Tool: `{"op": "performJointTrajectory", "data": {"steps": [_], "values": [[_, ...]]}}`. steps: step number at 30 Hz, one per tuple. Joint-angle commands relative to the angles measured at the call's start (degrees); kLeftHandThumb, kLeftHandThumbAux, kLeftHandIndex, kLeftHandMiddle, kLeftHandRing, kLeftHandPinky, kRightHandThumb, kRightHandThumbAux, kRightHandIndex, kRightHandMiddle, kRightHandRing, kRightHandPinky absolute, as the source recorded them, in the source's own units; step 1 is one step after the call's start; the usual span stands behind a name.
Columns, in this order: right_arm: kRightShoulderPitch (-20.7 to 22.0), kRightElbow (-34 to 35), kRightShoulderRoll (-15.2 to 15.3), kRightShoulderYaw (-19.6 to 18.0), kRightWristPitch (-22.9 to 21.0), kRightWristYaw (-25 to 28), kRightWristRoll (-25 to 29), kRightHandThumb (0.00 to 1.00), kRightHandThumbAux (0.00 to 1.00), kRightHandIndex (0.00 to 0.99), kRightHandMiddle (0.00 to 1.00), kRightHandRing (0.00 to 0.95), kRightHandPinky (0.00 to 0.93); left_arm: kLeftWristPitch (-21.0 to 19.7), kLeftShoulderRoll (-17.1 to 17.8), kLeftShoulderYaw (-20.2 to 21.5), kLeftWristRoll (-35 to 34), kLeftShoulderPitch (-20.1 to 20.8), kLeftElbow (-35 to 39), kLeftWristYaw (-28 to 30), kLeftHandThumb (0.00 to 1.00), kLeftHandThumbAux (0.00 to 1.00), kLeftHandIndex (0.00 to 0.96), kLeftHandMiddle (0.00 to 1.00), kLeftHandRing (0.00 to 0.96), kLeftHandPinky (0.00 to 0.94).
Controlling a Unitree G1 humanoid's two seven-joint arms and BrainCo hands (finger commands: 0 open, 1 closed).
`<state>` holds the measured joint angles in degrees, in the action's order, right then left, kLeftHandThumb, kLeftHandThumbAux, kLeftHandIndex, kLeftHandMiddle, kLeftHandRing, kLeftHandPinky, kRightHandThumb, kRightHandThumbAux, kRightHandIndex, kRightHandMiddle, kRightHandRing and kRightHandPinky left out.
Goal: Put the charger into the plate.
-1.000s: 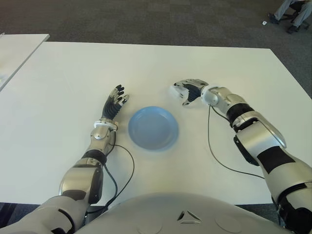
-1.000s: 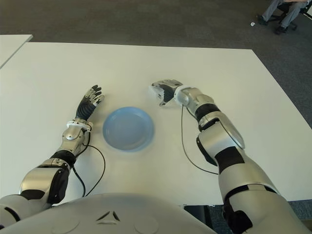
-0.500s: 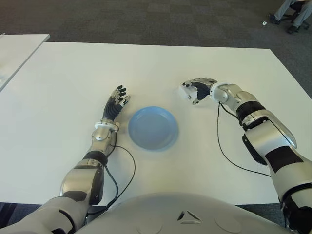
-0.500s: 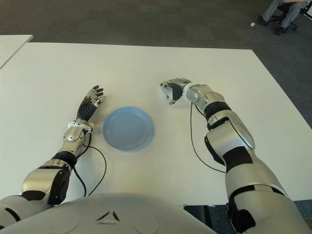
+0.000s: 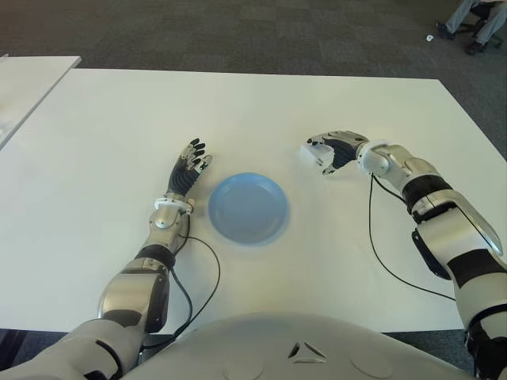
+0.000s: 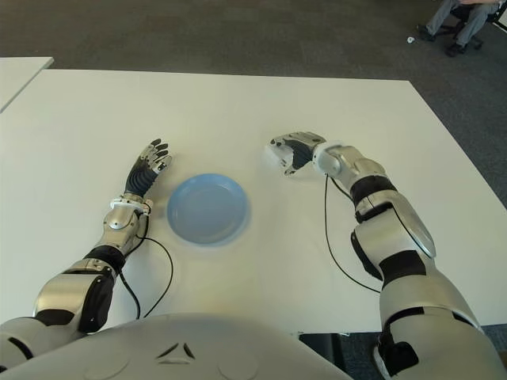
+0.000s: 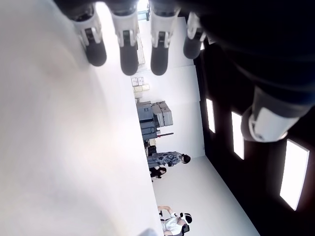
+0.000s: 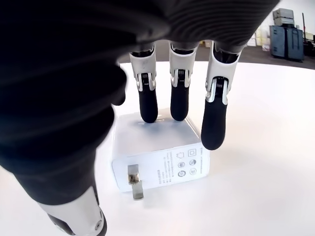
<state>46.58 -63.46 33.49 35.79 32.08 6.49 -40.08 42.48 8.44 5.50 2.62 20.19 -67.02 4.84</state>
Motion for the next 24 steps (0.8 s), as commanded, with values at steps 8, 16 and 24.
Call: {"op": "performJointTrajectory", "data": {"steps": [8,16,24], "values": [[-8.3,5.2,4.0,1.0,3.9,6.1,-0.2,0.000,0.831,0.096,0.257,0.313,0.369,-3.5,-1.2,-0.8,0.7,-3.0,-3.1,-0.2,0.000,0.463,0.045,0.150,0.141,0.144],[-13.3,13.9,7.3,-1.3,3.7,8.0,2.2,0.000,0.841,0.105,0.182,0.215,0.269,-4.3,-1.2,-1.1,1.4,-2.8,-3.5,-1.1,0.000,0.465,0.040,0.153,0.145,0.148],[-24.8,33.9,14.4,-5.4,4.3,8.8,4.1,0.000,0.863,0.100,0.163,0.165,0.181,-5.8,-1.1,-1.5,2.2,-2.4,-3.8,-2.2,0.000,0.475,0.040,0.154,0.144,0.134]]}}
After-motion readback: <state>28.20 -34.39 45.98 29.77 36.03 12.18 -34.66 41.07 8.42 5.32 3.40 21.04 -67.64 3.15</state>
